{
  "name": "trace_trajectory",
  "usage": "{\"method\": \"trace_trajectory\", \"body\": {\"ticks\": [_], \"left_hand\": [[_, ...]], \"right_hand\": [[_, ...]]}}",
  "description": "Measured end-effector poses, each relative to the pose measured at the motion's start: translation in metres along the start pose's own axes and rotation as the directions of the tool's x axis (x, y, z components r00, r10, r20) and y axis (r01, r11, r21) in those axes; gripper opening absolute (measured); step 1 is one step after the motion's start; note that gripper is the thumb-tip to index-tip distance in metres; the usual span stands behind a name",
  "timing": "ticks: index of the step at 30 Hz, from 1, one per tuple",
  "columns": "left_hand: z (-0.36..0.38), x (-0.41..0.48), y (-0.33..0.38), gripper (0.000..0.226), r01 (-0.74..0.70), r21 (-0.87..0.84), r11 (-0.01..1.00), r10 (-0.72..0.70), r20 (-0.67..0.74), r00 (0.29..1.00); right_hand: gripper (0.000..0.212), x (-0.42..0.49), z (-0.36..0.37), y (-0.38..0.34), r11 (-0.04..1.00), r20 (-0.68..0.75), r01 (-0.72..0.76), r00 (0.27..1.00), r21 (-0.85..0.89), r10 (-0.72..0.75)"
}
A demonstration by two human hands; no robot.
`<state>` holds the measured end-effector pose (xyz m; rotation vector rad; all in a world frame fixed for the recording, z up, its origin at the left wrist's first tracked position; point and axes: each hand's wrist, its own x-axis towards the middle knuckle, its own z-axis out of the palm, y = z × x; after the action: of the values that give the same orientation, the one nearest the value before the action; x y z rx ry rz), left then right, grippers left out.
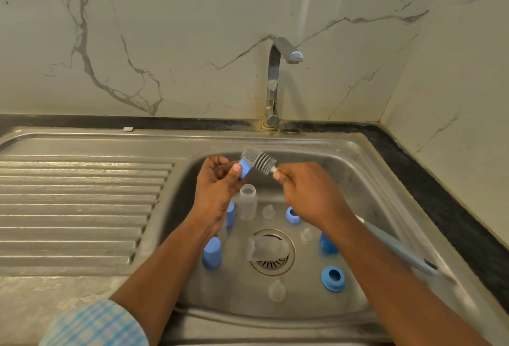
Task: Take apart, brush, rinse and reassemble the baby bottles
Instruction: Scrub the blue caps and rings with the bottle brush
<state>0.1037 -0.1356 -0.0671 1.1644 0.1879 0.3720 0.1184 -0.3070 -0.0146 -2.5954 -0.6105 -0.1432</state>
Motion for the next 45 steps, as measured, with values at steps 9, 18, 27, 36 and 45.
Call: {"method": "trace_trajectory", "body": {"ticks": [9, 18, 27, 36, 45], "left_hand": [[-0.002, 0.002, 0.000, 0.016, 0.010, -0.030, 0.999, -0.009, 0.016, 1.000], [0.003, -0.003, -0.003, 0.018, -0.029, 0.116, 0.993, 0.021, 0.065, 0.998], [0.002, -0.001, -0.003, 0.017, 0.000, 0.037, 0.999, 0.000, 0.002, 1.000], [-0.002, 0.002, 0.002, 0.018, 0.005, -0.088, 0.996, -0.009, -0.046, 0.999], [0.003, 0.000, 0.002, 0.019, 0.043, -0.125, 0.991, -0.049, -0.041, 0.998]], "right_hand": [[0.028, 0.003, 0.005, -0.008, 1.000, -0.015, -0.009, 1.000, -0.016, 0.008], [0.041, 0.008, 0.005, 0.010, 0.992, -0.016, -0.111, 0.994, -0.062, 0.110], [0.029, 0.005, 0.005, 0.000, 0.999, -0.022, -0.018, 1.000, -0.045, 0.017], [0.031, 0.003, 0.004, -0.004, 0.999, 0.017, 0.034, 0.999, -0.030, -0.034], [0.038, 0.003, 0.002, 0.006, 1.000, -0.002, -0.002, 1.000, 0.002, 0.002]]}}
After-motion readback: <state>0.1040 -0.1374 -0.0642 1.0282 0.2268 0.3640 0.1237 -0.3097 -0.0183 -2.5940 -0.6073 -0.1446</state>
